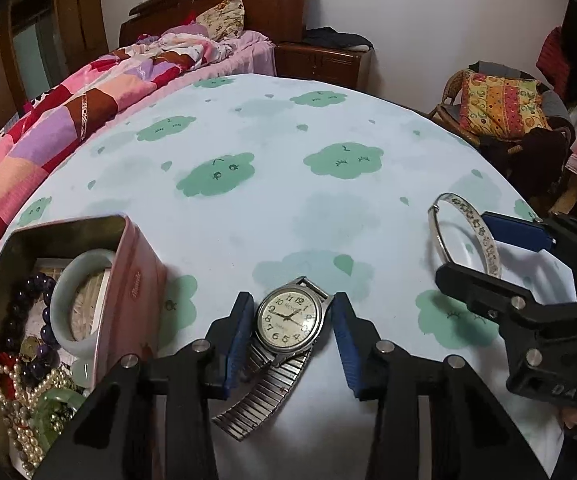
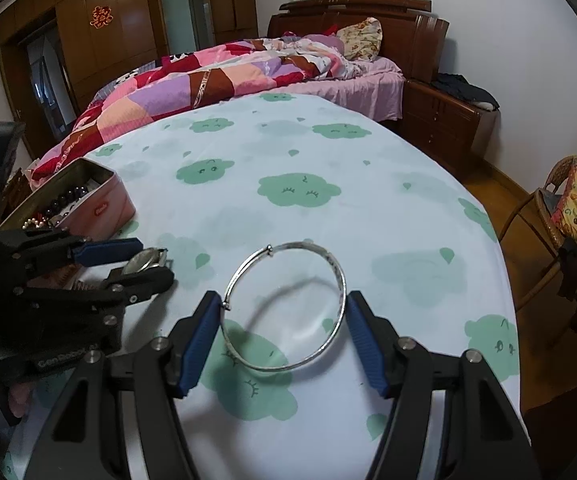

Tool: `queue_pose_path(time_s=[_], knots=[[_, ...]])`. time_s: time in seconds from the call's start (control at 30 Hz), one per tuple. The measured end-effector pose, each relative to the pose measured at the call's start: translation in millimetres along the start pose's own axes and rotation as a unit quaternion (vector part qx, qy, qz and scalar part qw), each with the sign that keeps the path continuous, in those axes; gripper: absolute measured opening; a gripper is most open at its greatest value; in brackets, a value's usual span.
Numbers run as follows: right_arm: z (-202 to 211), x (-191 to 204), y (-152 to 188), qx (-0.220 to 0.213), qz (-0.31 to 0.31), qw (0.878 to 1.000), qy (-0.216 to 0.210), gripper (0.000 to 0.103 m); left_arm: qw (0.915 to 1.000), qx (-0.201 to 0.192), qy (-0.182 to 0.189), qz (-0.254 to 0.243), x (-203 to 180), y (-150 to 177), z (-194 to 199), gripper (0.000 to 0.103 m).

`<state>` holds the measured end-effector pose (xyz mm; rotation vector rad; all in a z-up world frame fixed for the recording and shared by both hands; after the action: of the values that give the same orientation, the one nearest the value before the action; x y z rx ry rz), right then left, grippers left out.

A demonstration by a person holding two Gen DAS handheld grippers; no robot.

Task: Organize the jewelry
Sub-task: 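Grasp the silver wristwatch with the left tool, then carry the watch and silver bangle with both tools over the tin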

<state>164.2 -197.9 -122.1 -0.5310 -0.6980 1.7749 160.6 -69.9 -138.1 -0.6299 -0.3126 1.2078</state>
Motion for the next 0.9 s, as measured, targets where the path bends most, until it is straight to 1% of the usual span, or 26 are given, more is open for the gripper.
queue_pose_path(time_s=[0.2,0.33,0.4,0.7,0.9], knots=[[2,0,0,-0.003,0.000,1.000,-0.002,0.066,0.9999,-0.011,0.004,0.000,-8,6,12,0.038],[5,2,0,-0.009,0.002,1.000,-0.004,0.066,0.9993,-0.036,0.008,0.003,-11,6,27,0.036],[6,2,0,-0.013,0.002,1.000,-0.004,0.066,0.9987,-0.048,0.012,0.008,-11,6,36,0.036],[13,7,-4,-0.029,0.011,0.999,-0.008,0.066,0.9953,-0.096,0.008,0.014,-11,1,69,0.036],[33,17,-13,-0.058,0.022,0.998,-0.017,0.066,0.9918,-0.127,0.001,0.013,-10,-4,93,0.036]])
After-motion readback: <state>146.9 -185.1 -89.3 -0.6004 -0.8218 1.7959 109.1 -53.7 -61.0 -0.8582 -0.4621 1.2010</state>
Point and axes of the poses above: each gripper's, at about its wrist camera, not at the fingertips, and z roughly against the way its jaws point, x to its left, y to its underside, the point moved 4 cm from there along -z, roughly the way its jaws point, and after that the axes turned 6 degrees about y, right-handed, at the moved point
